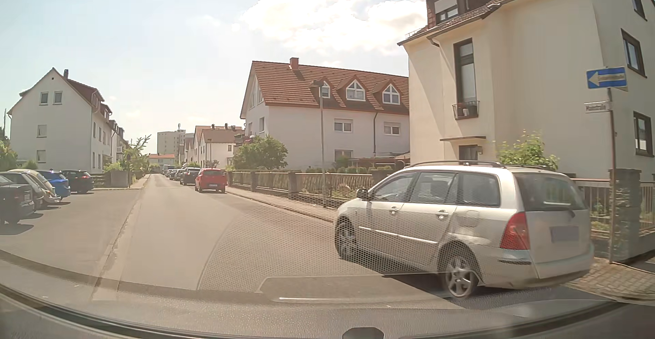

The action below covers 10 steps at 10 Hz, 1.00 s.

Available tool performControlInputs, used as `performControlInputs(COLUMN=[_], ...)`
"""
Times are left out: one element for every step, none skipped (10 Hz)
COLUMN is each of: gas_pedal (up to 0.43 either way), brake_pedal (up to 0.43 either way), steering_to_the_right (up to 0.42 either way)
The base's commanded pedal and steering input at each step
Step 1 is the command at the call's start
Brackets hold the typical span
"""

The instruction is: Follow the waypoints while adhering to traffic rules and regulations

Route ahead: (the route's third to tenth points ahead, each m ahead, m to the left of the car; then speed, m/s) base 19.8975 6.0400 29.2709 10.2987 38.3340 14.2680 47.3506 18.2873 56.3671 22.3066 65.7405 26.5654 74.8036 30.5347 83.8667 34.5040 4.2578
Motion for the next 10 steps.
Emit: performControlInputs(gas_pedal=[0.189,0.189,0.197,0.197,0.209,0.220,0.220,0.220,0.220,0.220], brake_pedal=[0.000,0.000,0.000,0.000,0.000,0.000,0.000,0.000,0.000,0.000], steering_to_the_right=[-0.296,-0.295,-0.291,-0.288,-0.282,-0.266,-0.248,-0.232,-0.215,-0.193])
